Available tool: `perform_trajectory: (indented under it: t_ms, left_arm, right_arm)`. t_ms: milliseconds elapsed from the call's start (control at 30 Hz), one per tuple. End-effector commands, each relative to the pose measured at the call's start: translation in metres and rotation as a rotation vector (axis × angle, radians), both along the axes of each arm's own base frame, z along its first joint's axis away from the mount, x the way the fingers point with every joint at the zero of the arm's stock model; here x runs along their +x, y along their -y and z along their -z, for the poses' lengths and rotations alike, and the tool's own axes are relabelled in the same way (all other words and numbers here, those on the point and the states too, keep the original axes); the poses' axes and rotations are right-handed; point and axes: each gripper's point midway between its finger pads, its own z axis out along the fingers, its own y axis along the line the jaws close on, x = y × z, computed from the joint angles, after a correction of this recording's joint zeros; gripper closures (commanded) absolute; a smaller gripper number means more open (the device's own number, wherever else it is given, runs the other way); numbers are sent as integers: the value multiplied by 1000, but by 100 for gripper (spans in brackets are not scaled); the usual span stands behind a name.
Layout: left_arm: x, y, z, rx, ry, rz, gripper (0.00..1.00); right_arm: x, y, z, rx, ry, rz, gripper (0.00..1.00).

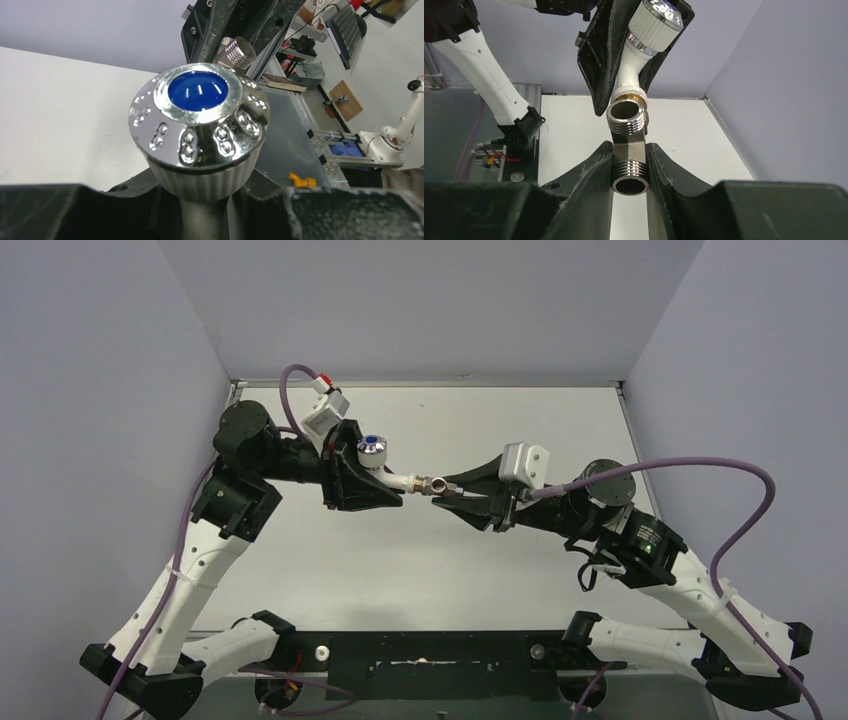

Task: Install the water faucets
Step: Install the water faucet onto the adaptor.

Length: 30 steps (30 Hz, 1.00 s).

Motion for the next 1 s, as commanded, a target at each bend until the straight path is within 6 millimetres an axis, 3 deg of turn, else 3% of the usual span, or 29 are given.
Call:
perform_trajectory:
  t_ms: [0, 467, 967]
  left_arm:
    - [-16, -2, -19, -33, 109, 52, 100]
    - [-20, -5, -22, -49, 199, 75, 100]
    - [-6, -4, -11, 1, 371, 57, 100]
  right_arm:
    - [6, -12, -16, 121, -143, -1, 100]
    - [2, -15, -24, 238, -445, -14, 100]
    - [-3, -18, -26, 329, -708, -43, 100]
